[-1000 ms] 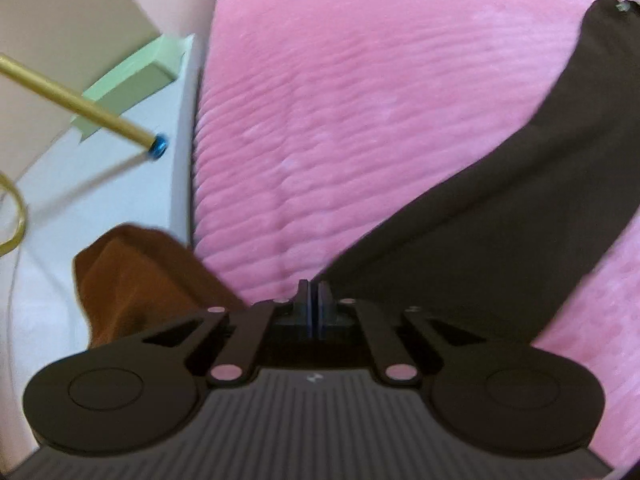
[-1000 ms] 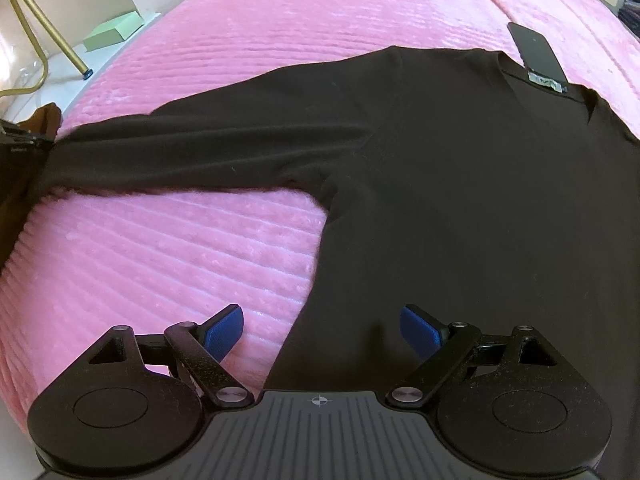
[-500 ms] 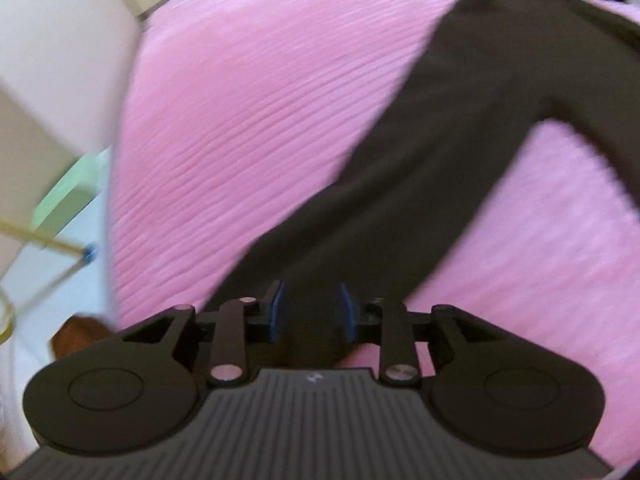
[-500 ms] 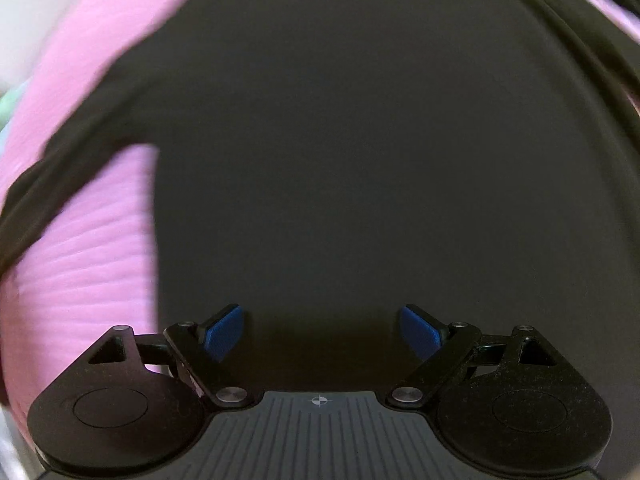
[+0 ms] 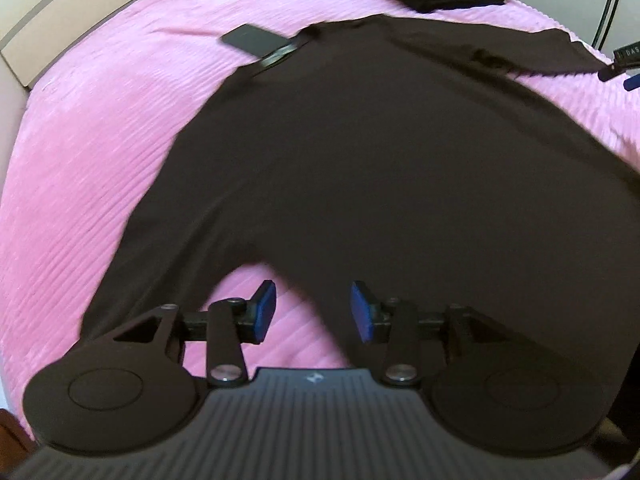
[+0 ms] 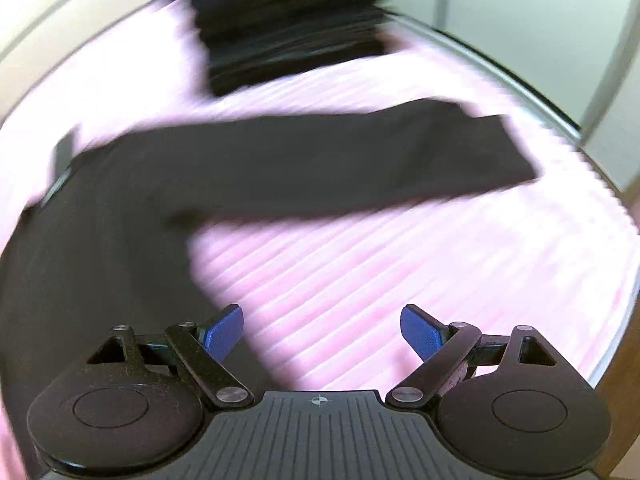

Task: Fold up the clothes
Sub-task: 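Release the sleeve with the left gripper and move both tools over the flattened shirt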

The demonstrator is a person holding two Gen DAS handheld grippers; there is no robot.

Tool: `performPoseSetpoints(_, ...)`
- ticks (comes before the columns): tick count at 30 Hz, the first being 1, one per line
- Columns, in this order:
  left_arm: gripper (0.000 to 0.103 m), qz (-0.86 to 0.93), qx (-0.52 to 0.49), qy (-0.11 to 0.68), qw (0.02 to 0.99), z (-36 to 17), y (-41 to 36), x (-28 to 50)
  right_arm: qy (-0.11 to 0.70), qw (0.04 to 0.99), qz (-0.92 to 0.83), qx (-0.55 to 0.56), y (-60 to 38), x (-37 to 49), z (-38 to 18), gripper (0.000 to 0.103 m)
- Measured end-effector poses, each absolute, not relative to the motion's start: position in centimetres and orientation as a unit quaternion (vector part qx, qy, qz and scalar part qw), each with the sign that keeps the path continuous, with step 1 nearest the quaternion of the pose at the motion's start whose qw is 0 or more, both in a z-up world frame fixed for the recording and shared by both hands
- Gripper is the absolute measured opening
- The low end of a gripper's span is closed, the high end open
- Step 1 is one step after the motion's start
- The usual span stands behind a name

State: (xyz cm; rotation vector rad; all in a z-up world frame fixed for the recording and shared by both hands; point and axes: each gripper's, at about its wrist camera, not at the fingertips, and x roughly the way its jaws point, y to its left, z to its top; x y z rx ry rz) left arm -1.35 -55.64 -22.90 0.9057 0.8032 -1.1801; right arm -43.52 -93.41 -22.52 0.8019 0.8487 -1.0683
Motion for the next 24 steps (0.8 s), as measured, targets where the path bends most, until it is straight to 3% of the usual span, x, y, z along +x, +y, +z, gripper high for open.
performPoseSetpoints(7,0.041,-0.553,0.430,0.366,0.613,-24.0,-67.5,-14.5,0.320,0.693,-0.514,0.391,-108.8,-55.4,-24.8,0.088)
performPoseSetpoints(8,0.043,-0.559,0.435,0.365,0.605,-24.2,-69.0,-16.1,0.319,0.701,-0.510,0.383,-110.7,-56.4,-25.2,0.082)
performPoseSetpoints(9,0.043,-0.565,0.441,0.361,0.596,-24.5,-70.5,-17.5,0.320,0.707,-0.506,0.377,-112.4,-57.1,-25.8,0.066)
performPoseSetpoints(10,0.044,-0.571,0.448,0.358,0.587,-24.8,-72.0,-18.9,0.325,0.712,-0.499,0.373,-113.7,-57.4,-26.4,0.062)
performPoseSetpoints(16,0.044,-0.579,0.477,0.353,0.559,-26.6,-77.2,-22.2,0.356,0.735,-0.465,0.342,-118.8,-56.6,-29.9,0.061)
performPoseSetpoints(18,0.044,-0.574,0.484,0.354,0.557,-26.8,-78.2,-22.5,0.374,0.733,-0.458,0.337,-119.3,-56.1,-30.9,0.018)
performPoseSetpoints(19,0.044,-0.571,0.486,0.354,0.558,-26.6,-78.4,-22.5,0.382,0.736,-0.454,0.326,-119.4,-55.9,-30.8,0.010)
performPoseSetpoints(20,0.044,-0.567,0.489,0.355,0.560,-26.5,-78.6,-22.4,0.383,0.745,-0.446,0.315,-119.3,-55.7,-30.3,0.003)
performPoseSetpoints(24,0.045,-0.553,0.491,0.356,0.571,-25.4,-78.7,-21.9,0.354,0.765,-0.480,0.244,-120.3,-56.5,-27.5,0.003)
